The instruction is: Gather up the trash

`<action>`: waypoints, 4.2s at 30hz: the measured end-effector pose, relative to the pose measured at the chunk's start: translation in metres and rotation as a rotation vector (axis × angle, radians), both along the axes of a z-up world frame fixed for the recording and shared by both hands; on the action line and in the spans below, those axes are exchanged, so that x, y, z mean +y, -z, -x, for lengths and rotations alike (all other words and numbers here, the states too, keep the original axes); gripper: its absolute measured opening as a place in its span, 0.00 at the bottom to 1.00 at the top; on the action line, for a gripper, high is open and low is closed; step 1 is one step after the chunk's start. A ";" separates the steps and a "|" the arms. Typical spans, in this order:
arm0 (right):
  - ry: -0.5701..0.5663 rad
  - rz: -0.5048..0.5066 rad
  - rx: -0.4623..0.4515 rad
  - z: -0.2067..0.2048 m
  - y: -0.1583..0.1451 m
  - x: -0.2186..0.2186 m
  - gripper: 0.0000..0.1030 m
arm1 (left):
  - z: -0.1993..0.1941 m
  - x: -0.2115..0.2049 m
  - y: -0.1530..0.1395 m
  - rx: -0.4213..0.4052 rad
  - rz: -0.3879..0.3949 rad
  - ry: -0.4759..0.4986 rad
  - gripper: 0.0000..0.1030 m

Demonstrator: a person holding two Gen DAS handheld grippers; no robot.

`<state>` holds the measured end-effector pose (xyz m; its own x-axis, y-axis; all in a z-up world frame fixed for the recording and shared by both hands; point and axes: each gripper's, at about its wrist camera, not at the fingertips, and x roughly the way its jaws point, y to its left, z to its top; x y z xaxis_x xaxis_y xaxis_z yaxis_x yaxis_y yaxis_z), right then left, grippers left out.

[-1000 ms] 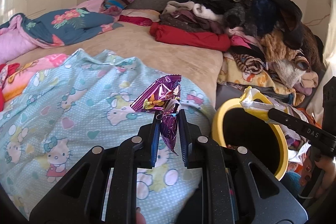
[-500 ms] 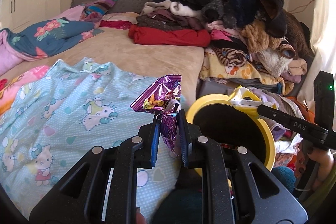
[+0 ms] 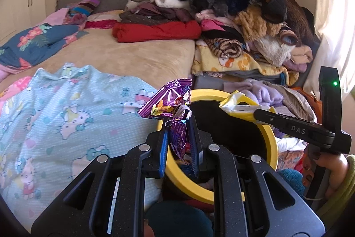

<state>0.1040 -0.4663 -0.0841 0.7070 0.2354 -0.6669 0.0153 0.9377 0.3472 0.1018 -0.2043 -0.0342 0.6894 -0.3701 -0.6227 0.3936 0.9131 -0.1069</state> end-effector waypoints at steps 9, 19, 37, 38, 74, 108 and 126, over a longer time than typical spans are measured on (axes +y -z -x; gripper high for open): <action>-0.005 -0.001 0.050 0.001 0.009 -0.009 0.35 | -0.021 -0.030 0.019 0.070 -0.002 0.053 0.11; 0.009 0.051 0.006 0.024 -0.013 -0.021 0.52 | -0.041 -0.055 0.026 0.113 -0.012 0.091 0.20; -0.024 0.082 -0.159 0.065 -0.054 0.028 0.85 | -0.015 0.019 0.006 0.087 -0.041 -0.049 0.79; -0.031 0.083 -0.167 0.066 -0.055 0.035 0.86 | -0.011 0.028 0.004 0.082 -0.037 -0.064 0.79; -0.026 0.211 -0.525 0.124 -0.051 0.167 0.94 | 0.095 0.165 -0.025 -0.232 0.073 -0.307 0.90; 0.047 0.255 -0.564 0.130 -0.039 0.163 0.94 | 0.098 0.160 -0.012 -0.272 0.075 -0.292 0.90; 0.050 0.255 -0.561 0.133 -0.038 0.160 0.94 | 0.098 0.159 -0.012 -0.270 0.073 -0.294 0.90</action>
<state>-0.0288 -0.3064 -0.0460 0.9725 0.0750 -0.2206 -0.0586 0.9951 0.0801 0.0034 -0.0453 -0.0227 0.9077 -0.1691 -0.3839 0.1394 0.9847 -0.1043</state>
